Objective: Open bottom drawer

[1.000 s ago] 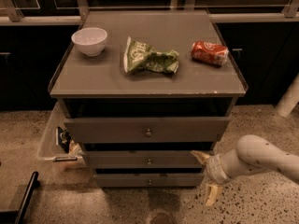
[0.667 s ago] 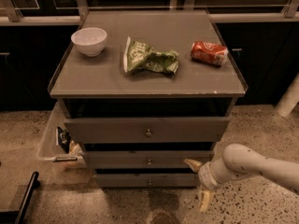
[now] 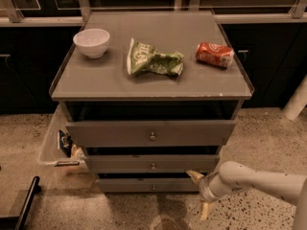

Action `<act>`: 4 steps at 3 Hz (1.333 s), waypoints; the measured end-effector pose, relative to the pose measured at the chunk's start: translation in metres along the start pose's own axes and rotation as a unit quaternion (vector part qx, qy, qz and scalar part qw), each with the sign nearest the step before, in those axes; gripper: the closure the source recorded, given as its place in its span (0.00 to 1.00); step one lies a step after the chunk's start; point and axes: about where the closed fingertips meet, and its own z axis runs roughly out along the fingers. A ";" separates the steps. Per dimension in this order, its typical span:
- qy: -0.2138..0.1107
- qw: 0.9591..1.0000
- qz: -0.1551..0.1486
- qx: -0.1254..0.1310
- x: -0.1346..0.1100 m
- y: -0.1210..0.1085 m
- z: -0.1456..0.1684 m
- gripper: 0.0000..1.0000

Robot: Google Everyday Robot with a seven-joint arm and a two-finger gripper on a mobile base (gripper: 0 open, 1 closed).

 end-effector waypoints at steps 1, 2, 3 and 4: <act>0.006 1.000 0.021 0.016 0.025 -0.007 0.027 0.00; 0.006 1.000 0.021 0.016 0.025 -0.007 0.027 0.00; -0.003 0.999 0.032 0.014 0.028 -0.007 0.037 0.00; -0.014 0.998 0.050 0.032 0.042 -0.013 0.060 0.00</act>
Offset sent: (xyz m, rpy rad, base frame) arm 0.0122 -0.0082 -0.0274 -0.0029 -0.0094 -0.0449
